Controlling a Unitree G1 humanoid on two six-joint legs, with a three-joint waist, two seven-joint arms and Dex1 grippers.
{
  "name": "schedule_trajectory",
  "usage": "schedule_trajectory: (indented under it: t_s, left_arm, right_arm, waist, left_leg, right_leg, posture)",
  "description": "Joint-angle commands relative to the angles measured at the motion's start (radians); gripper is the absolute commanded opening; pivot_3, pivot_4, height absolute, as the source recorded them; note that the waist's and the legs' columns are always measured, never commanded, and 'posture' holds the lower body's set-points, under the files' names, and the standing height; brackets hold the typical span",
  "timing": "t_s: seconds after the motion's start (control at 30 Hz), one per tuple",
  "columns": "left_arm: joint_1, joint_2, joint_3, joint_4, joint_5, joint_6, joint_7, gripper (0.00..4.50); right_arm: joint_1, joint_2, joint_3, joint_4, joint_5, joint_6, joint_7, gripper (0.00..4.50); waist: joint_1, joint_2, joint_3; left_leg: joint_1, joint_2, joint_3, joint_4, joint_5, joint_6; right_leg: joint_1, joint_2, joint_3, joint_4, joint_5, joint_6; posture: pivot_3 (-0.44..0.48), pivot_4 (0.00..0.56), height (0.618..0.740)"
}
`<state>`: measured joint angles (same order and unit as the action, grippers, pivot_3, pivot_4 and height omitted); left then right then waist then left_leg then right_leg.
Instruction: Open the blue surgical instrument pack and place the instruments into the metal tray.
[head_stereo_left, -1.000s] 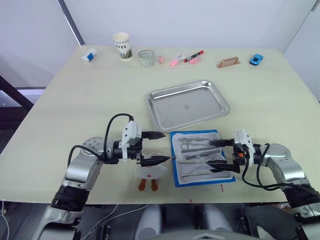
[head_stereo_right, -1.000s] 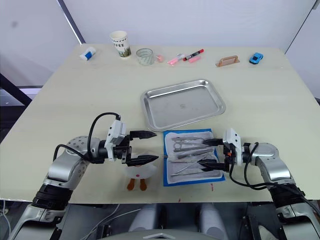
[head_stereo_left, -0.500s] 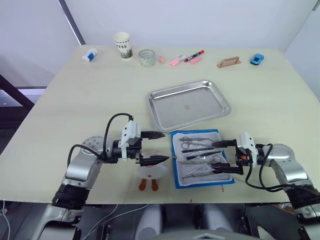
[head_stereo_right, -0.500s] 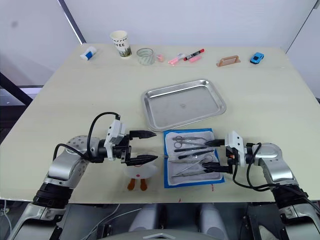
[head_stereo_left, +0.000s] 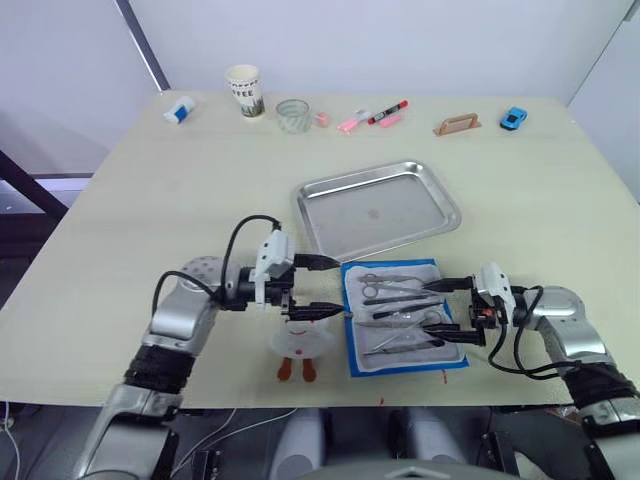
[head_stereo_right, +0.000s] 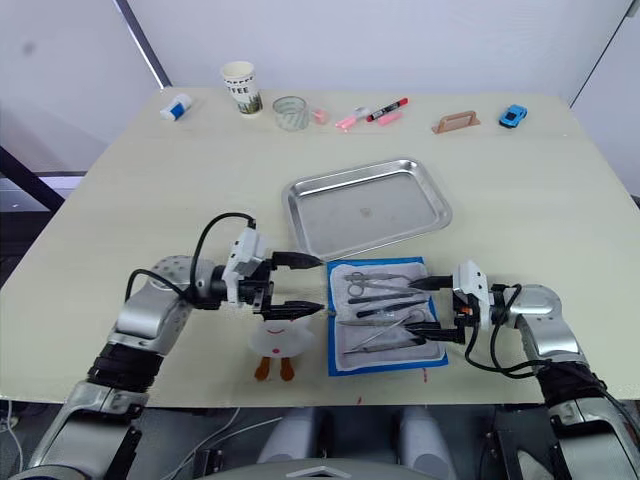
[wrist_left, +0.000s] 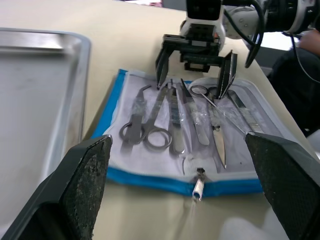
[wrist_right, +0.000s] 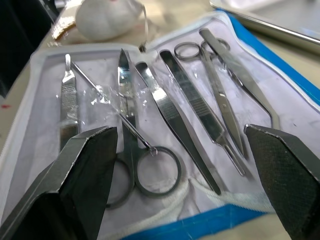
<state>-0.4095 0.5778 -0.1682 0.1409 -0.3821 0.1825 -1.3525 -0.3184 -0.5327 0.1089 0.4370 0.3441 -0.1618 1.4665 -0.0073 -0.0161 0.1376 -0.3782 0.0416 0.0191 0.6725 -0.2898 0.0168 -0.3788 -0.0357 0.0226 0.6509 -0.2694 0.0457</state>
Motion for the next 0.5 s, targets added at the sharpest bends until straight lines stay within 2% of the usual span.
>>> schedule_trajectory:
  t_s: [0.03, 0.1, 0.2, 0.27, 0.5]
  left_arm:
    - [-0.037, -0.014, -0.005, 0.033, 0.017, -0.042, -0.02, 4.5]
    - [-0.059, -0.027, -0.018, 0.053, 0.021, -0.038, -0.04, 4.5]
    - [-0.085, -0.043, -0.035, 0.08, 0.045, -0.053, -0.05, 3.93]
    - [-0.107, -0.064, -0.034, 0.109, 0.068, -0.067, -0.015, 3.06]
    - [-0.149, -0.115, -0.066, 0.151, 0.153, -0.109, 0.046, 3.06]
  right_arm:
    - [0.006, 0.002, 0.003, 0.051, -0.015, -0.029, 0.03, 4.43]
    - [-0.002, 0.005, 0.002, 0.076, -0.025, -0.054, 0.028, 4.43]
    - [-0.007, 0.006, 0.003, 0.093, -0.032, -0.072, 0.028, 4.5]
    - [-0.007, 0.007, 0.004, 0.094, -0.033, -0.078, 0.026, 4.5]
    - [-0.004, 0.006, 0.003, 0.088, -0.039, -0.086, 0.012, 4.5]
  waist:
    - [0.0, 0.0, 0.0]
    - [0.002, 0.0, 0.0]
    - [0.002, 0.0, 0.0]
    - [0.001, 0.0, 0.0]
    - [0.001, 0.0, 0.0]
  left_leg:
    - [0.0, 0.0, 0.0, 0.0, 0.0, 0.0]
    - [0.0, 0.0, 0.0, 0.0, 0.0, 0.0]
    - [0.0, 0.0, 0.0, 0.0, 0.0, 0.0]
    - [0.0, 0.0, 0.0, 0.0, 0.0, 0.0]
    - [0.0, 0.0, 0.0, 0.001, 0.0, 0.0]
  right_leg:
    - [0.0, 0.0, 0.0, 0.0, 0.0, 0.0]
    - [0.0, 0.0, 0.0, 0.0, 0.0, 0.0]
    - [0.0, 0.0, 0.0, 0.0, 0.0, 0.0]
    - [0.0, 0.0, 0.0, 0.0, 0.0, 0.0]
    - [0.0, 0.0, 0.0, 0.0, 0.0, 0.0]
  posture:
    - [0.0, 0.15, 0.74]
    - [0.0, 0.15, 0.74]
    - [0.0, 0.15, 0.74]
    - [0.0, 0.15, 0.74]
    - [0.0, 0.15, 0.74]
